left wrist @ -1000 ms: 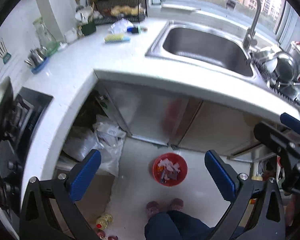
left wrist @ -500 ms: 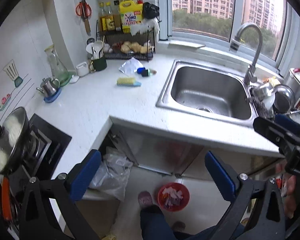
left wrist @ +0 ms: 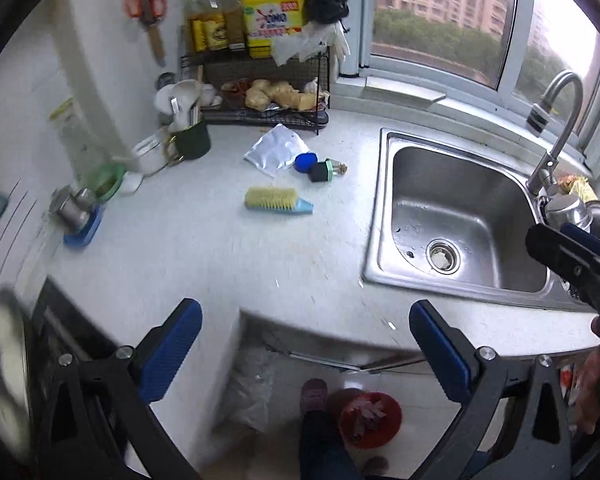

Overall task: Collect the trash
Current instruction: 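Raise both empty tools back up toward the counter, then grasp the yellow-bristled brush with the left tool while the right tool grasps the sponge block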

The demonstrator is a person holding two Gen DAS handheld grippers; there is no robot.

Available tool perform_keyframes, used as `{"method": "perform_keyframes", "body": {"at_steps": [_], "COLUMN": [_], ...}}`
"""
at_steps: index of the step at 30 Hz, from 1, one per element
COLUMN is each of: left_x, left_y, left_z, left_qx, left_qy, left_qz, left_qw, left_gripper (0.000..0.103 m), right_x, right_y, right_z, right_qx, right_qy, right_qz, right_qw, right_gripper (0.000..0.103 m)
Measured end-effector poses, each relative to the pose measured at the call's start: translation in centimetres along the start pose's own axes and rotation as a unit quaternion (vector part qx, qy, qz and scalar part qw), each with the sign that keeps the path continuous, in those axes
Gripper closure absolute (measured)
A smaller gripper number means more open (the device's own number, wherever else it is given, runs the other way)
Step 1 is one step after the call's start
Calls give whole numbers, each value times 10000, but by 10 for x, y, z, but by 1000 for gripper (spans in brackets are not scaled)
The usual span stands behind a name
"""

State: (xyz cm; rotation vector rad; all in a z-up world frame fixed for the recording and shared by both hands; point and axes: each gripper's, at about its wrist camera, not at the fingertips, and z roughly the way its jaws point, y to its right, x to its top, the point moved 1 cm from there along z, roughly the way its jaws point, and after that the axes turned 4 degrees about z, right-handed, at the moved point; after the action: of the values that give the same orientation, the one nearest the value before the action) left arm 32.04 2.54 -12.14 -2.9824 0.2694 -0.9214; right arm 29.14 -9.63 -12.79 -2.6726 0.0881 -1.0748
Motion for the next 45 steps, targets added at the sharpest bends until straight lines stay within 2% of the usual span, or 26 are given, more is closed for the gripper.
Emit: {"method": "perform_keyframes", "body": {"at_steps": [5, 8, 12, 14, 17, 18, 20, 28, 33, 35, 40, 43, 45], "left_x": [53, 78, 103, 112, 121, 123, 127, 139, 139, 137, 130, 129, 128], "left_y": [-32, -53, -74, -81, -87, -87, -89, -93, -93, -94, -93, -91, -90], "left_z": [44, 68, 102, 121, 148, 156, 168, 220, 250, 259, 277, 285, 290], "left_qx": [-85, -267, -634, -774, -1022, -1108, -1259, -2208, -2402, -2591, -3135, -3309, -3360], "left_qy": [-89, -167, -322, -356, -428, -434, -394, -440, -411, -424, -391, -382, -349], "left_qz": [727, 1068, 1530, 1857, 2402, 2683, 3010, 3708, 3889, 3981, 4252, 4319, 4351], "left_qw": [9973, 9938, 9857, 9789, 9644, 9560, 9445, 9010, 8885, 8790, 8482, 8382, 8346], "left_gripper": [0, 0, 0, 0, 0, 0, 0, 0, 0, 0, 0, 0, 0], "right_x": [28, 42, 59, 65, 73, 75, 78, 88, 89, 88, 85, 84, 84], "right_y": [-9, -13, -18, -20, -22, -22, -23, -24, -32, -34, -35, -35, -33], "right_z": [50, 73, 107, 120, 143, 149, 161, 214, 247, 259, 276, 284, 290], "right_qx": [-162, -259, -389, -444, -524, -550, -591, -714, -678, -693, -741, -777, -828], "right_qy": [-224, -315, -533, -618, -778, -834, -899, -1223, -1376, -1461, -1558, -1608, -1607], "right_qz": [227, 343, 423, 440, 464, 466, 441, 370, 175, 140, 139, 147, 197], "right_qw": [9994, 9986, 9969, 9961, 9945, 9939, 9932, 9892, 9880, 9867, 9849, 9838, 9833], "right_gripper": [1, 1, 1, 1, 1, 1, 1, 1, 5, 8, 9, 10, 11]}}
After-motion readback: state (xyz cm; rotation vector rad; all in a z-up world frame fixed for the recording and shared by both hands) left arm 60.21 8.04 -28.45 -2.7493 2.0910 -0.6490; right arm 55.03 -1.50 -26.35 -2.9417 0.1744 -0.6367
